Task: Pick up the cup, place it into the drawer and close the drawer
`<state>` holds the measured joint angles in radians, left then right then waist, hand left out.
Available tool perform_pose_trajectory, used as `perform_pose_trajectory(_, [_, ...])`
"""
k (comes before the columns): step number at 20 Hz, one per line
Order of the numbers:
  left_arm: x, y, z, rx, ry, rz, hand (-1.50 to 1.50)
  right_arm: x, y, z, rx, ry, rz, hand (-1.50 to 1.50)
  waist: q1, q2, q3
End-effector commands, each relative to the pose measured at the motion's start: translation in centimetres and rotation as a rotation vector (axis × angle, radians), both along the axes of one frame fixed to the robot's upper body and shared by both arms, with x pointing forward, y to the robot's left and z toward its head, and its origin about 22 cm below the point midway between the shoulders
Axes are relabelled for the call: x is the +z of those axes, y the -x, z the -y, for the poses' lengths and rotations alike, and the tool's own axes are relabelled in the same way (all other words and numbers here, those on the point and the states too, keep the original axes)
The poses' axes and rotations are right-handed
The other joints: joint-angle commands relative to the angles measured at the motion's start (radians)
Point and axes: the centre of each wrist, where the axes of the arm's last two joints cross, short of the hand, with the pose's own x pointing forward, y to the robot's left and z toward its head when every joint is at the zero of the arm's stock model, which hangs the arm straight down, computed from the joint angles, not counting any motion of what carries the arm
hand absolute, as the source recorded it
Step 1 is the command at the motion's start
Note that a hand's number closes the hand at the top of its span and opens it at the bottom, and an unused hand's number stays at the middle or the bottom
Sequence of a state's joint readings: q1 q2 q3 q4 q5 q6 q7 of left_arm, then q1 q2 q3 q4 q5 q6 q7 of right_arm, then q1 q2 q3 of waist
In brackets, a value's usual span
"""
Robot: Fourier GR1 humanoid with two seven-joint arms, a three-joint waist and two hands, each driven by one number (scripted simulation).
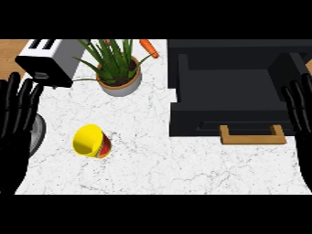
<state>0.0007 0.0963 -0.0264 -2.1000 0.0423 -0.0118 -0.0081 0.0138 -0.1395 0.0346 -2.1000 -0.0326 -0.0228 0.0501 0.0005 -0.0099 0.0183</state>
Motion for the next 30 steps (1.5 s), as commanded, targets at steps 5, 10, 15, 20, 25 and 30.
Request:
perform_pose_trajectory(5, [-0.4,-0.3,-0.4,-0.502,-0.007,0.026,-1.50,0.4,-0.8,-0.3,0.038,-0.013,0.040,-1.50,0.004,0.014,-0.021])
perform_pose_trajectory(10, [-2.2,-1.8,-2.5,-0.663,0.098,-0.165,-1.50,-0.5,0.7,-0.3,0.125,-0.084,-0.048,-1.50,-0.013,0.012,-0.019])
perform_pose_trajectory(15, [-2.7,-2.6,-4.9,-0.694,0.127,-0.155,-1.50,0.7,-1.3,-1.3,0.127,-0.066,-0.032,-1.50,0.000,0.010,-0.019])
perform_pose_trajectory(20, [-2.4,-2.7,-2.8,-0.698,0.120,-0.167,-1.50,0.2,-2.3,-1.9,0.129,-0.085,-0.037,-1.50,0.000,0.010,-0.018])
perform_pose_trajectory(25, [-2.5,-1.5,-2.1,-0.676,0.103,-0.191,-1.50,1.1,-2.9,-1.8,0.130,-0.079,-0.033,-1.50,0.003,0.009,-0.018])
perform_pose_trajectory(30, [-2.2,-4.0,-3.6,-0.650,0.101,-0.206,-1.50,-1.5,-2.1,-0.5,0.121,-0.082,-0.023,-1.50,-0.001,0.010,-0.018])
